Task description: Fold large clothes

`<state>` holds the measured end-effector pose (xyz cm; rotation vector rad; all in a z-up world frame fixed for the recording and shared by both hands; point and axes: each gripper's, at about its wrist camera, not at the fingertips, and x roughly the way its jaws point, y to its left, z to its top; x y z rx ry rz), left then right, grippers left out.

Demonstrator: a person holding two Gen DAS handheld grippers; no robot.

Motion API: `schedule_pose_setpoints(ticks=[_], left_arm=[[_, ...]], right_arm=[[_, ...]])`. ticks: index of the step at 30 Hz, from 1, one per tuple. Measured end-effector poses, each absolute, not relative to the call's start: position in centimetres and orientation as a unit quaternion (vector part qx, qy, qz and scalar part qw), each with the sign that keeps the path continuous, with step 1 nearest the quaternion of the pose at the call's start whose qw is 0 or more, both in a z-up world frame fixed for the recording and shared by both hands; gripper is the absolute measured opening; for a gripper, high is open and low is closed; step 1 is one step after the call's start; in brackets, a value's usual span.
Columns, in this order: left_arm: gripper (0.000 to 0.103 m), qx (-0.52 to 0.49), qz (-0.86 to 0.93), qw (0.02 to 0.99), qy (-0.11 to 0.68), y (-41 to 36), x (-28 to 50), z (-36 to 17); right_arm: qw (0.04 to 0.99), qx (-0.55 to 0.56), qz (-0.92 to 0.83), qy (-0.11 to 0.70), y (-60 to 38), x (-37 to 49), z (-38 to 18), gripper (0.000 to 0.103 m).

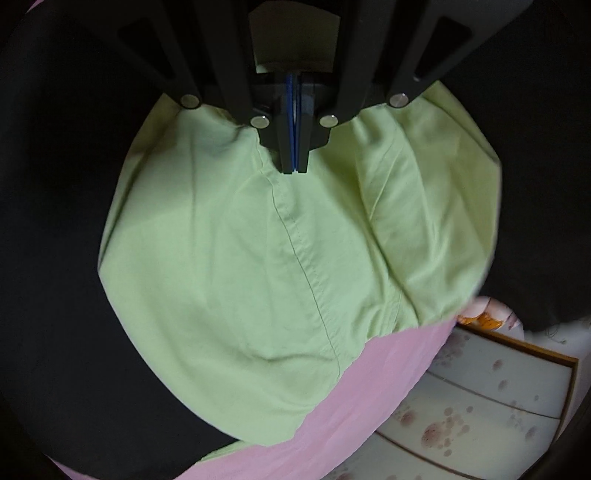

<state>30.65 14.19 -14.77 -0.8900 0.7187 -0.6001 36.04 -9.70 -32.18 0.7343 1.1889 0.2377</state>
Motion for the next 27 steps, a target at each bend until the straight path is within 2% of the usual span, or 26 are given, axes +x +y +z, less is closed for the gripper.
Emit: schedule_pose_setpoints(ticks=[11, 22, 27], left_arm=[[0.017, -0.351, -0.353, 0.777, 0.386, 0.6, 30.4, -14.8], [0.017, -0.275, -0.340, 0.759, 0.483, -8.3, 30.7, -19.3], [0.017, -0.223, -0.334, 0.753, 0.522, -11.2, 31.1, -21.1]], right_arm=[[0.678, 0.431, 0.199, 0.561, -19.8, 35.3, -33.4, 0.000], [0.693, 0.467, 0.139, 0.531, -37.2, 37.4, -32.2, 0.000], [0.706, 0.469, 0.137, 0.513, -42.1, 40.7, -31.1, 0.005]])
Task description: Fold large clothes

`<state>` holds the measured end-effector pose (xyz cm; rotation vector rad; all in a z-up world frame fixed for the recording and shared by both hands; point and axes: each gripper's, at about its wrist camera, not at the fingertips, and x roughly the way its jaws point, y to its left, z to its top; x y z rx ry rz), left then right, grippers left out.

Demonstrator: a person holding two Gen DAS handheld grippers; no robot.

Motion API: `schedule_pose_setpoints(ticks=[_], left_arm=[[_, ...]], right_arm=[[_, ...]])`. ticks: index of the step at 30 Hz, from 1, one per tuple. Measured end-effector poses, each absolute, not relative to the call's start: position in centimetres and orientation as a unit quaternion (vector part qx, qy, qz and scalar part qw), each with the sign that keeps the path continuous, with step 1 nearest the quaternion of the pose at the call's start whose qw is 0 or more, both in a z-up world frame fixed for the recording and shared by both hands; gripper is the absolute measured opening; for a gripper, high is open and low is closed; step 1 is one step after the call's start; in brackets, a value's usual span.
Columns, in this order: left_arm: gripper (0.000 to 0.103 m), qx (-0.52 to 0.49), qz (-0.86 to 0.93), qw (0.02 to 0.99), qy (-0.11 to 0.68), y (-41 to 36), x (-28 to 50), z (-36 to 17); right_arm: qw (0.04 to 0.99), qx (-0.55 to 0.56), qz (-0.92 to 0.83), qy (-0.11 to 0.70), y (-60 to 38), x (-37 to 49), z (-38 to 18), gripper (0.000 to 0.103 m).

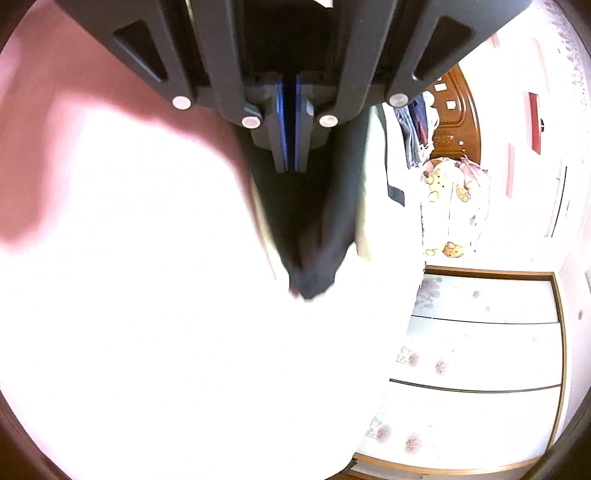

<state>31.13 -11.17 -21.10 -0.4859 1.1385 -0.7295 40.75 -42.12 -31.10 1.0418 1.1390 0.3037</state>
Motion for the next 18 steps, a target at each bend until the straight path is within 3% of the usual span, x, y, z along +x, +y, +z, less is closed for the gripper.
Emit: schedule_pose_setpoints(ticks=[10, 12, 14, 18], left_arm=[[0.020, -0.159, -0.295, 0.734, 0.591, -17.1, 31.6, -25.8], [0.032, -0.144, -0.289, 0.740, 0.590, -17.7, 31.5, -25.1], [0.043, -0.129, -0.287, 0.740, 0.594, -18.4, 31.4, -24.1], [0.065, -0.112, -0.268, 0.736, 0.611, -18.1, 31.2, -21.8]], right_arm=[[0.729, 0.413, 0.154, 0.524, -43.7, 44.5, -26.8, 0.005], [0.724, 0.387, 0.160, 0.548, -43.4, 44.0, -26.8, 0.015], [0.708, 0.372, 0.168, 0.576, -42.0, 44.3, -27.1, 0.042], [0.686, 0.362, 0.171, 0.607, -39.7, 44.3, -28.0, 0.047]])
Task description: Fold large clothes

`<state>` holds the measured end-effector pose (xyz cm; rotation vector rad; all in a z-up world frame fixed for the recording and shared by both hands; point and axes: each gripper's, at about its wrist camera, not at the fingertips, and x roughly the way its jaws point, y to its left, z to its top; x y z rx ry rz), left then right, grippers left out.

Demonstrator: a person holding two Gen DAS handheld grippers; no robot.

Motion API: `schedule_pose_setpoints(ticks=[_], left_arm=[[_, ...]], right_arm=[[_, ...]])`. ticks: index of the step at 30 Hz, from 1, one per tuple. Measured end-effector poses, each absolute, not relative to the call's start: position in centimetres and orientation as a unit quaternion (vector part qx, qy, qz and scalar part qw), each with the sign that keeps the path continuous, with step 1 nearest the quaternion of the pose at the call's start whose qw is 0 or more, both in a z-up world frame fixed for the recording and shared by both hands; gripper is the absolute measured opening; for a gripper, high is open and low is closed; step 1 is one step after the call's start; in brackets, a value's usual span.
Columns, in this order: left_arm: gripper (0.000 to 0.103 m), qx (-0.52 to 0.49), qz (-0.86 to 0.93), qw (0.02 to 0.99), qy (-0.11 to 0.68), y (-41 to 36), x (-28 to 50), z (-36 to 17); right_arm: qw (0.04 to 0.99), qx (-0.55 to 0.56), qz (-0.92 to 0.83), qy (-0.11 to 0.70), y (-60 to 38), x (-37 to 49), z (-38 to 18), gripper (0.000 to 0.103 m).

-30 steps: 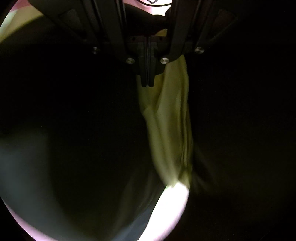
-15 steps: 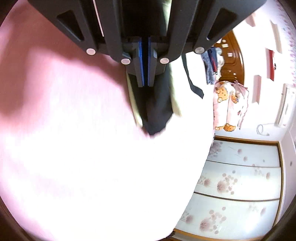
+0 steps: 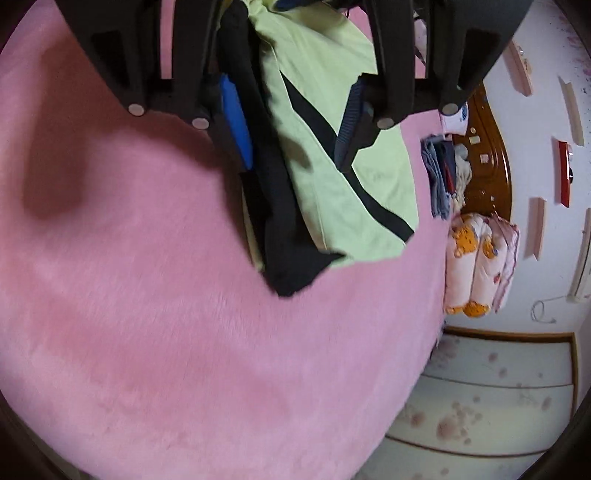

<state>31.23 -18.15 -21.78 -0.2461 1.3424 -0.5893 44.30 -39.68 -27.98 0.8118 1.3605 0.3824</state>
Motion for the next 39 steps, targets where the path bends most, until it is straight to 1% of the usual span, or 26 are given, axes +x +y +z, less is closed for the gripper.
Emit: schedule_pose_setpoints(ticks=[3, 5, 8, 11, 16, 22, 24, 25, 26, 27, 28, 30, 32, 36, 39], left_arm=[[0.073, -0.090, -0.232, 0.741, 0.623, -16.7, 30.9, -20.7], [0.074, -0.077, -0.199, 0.749, 0.627, -15.1, 31.0, -20.1], [0.074, -0.072, -0.154, 0.757, 0.631, -12.6, 31.2, -19.5], [0.075, -0.076, -0.107, 0.767, 0.628, -9.5, 31.8, -19.4], [0.075, -0.080, -0.053, 0.770, 0.630, -4.2, 33.2, -20.1], [0.075, -0.104, -0.033, 0.770, 0.628, -1.4, 33.5, -20.8], [0.075, -0.098, -0.027, 0.769, 0.631, -1.4, 33.3, -21.2], [0.075, -0.098, -0.026, 0.769, 0.632, -1.3, 33.3, -21.3], [0.075, -0.099, -0.026, 0.767, 0.633, -1.4, 33.2, -21.5], [0.075, -0.101, -0.026, 0.766, 0.635, -1.6, 33.2, -21.6], [0.075, -0.102, -0.025, 0.765, 0.635, -1.6, 33.2, -21.6], [0.075, -0.102, -0.023, 0.768, 0.632, -1.7, 33.1, -21.7], [0.075, -0.099, -0.022, 0.768, 0.632, -1.8, 33.1, -21.7], [0.075, -0.095, -0.021, 0.772, 0.629, -2.1, 33.6, -21.4], [0.075, -0.098, -0.029, 0.775, 0.624, -2.3, 33.8, -21.1]], right_arm=[[0.682, 0.355, 0.165, 0.618, -38.4, 44.1, -28.2, 0.047], [0.698, 0.346, 0.146, 0.610, -38.1, 43.6, -27.5, 0.047], [0.739, 0.329, 0.112, 0.577, -38.4, 41.9, -25.1, 0.047], [0.740, 0.337, 0.126, 0.568, -38.0, 40.4, -23.8, 0.047], [0.733, 0.317, 0.135, 0.586, -36.9, 38.6, -24.2, 0.047], [0.716, 0.296, 0.100, 0.625, -35.4, 38.3, -27.2, 0.046], [0.711, 0.288, 0.094, 0.634, -35.0, 38.8, -28.1, 0.040], [0.713, 0.286, 0.092, 0.634, -34.9, 39.0, -28.3, 0.022], [0.717, 0.283, 0.094, 0.630, -34.6, 39.2, -28.2, 0.011], [0.719, 0.279, 0.098, 0.629, -34.5, 39.3, -28.0, 0.009], [0.724, 0.275, 0.104, 0.624, -34.3, 39.4, -27.6, 0.005], [0.751, 0.259, 0.120, 0.595, -34.0, 39.3, -25.9, 0.003], [0.788, 0.220, 0.127, 0.561, -33.5, 38.7, -23.6, 0.002], [0.807, 0.210, 0.110, 0.541, -34.5, 37.8, -21.3, 0.002], [0.831, 0.162, 0.071, 0.527, -35.0, 36.7, -20.7, 0.002]])
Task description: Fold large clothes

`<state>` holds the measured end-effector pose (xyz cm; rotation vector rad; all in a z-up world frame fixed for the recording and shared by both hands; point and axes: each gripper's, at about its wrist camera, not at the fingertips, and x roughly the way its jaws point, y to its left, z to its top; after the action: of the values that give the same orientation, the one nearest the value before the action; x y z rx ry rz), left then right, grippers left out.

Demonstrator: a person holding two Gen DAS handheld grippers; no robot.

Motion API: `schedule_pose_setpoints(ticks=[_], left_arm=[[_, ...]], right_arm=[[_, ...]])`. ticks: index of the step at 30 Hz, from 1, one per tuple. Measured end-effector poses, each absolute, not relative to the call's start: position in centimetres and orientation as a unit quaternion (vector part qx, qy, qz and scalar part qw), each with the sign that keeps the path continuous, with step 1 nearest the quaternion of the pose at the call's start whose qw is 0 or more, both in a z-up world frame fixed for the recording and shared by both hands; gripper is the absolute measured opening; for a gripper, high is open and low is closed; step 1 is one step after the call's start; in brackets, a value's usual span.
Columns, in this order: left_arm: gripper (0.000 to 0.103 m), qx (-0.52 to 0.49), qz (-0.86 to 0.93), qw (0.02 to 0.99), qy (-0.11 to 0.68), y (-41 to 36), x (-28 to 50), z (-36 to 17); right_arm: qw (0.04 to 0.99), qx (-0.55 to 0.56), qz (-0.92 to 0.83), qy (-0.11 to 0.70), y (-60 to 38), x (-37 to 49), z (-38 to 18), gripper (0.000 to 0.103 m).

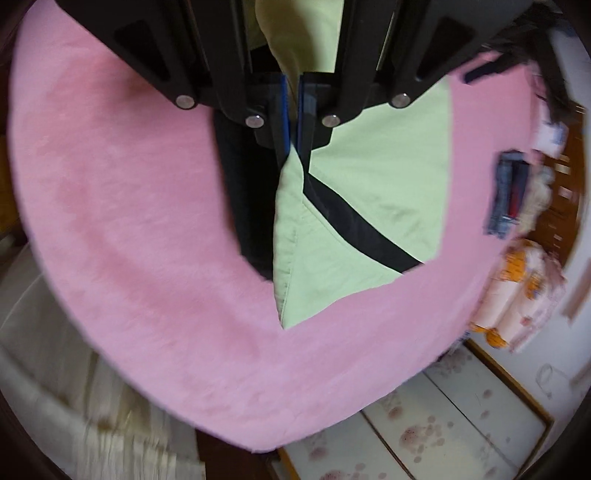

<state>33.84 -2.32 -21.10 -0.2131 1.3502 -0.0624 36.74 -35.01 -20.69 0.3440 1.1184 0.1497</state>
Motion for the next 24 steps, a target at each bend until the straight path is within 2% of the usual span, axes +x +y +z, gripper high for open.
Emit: schedule_pose_setpoints(ticks=[5, 13, 15, 20, 24], left_arm=[[0.075, -0.093, -0.031, 0.768, 0.632, -2.8, 34.1, -21.6], [0.073, -0.056, -0.036, 0.772, 0.632, -4.1, 33.5, -22.5], [0.065, -0.029, -0.042, 0.780, 0.623, -5.0, 33.3, -22.2], [0.059, -0.031, -0.075, 0.794, 0.603, -6.3, 32.6, -20.6], [0.058, -0.051, -0.105, 0.800, 0.589, -6.8, 31.9, -19.5]], right_arm=[[0.803, 0.181, 0.031, 0.567, -36.9, 36.5, -24.0, 0.002], [0.805, 0.090, -0.023, 0.585, -34.4, 37.9, -29.8, 0.007], [0.809, 0.064, -0.022, 0.584, -33.7, 38.1, -29.4, 0.007], [0.816, 0.164, -0.013, 0.554, -35.8, 36.4, -26.8, 0.009], [0.819, 0.202, -0.051, 0.535, -36.4, 33.3, -24.8, 0.009]])
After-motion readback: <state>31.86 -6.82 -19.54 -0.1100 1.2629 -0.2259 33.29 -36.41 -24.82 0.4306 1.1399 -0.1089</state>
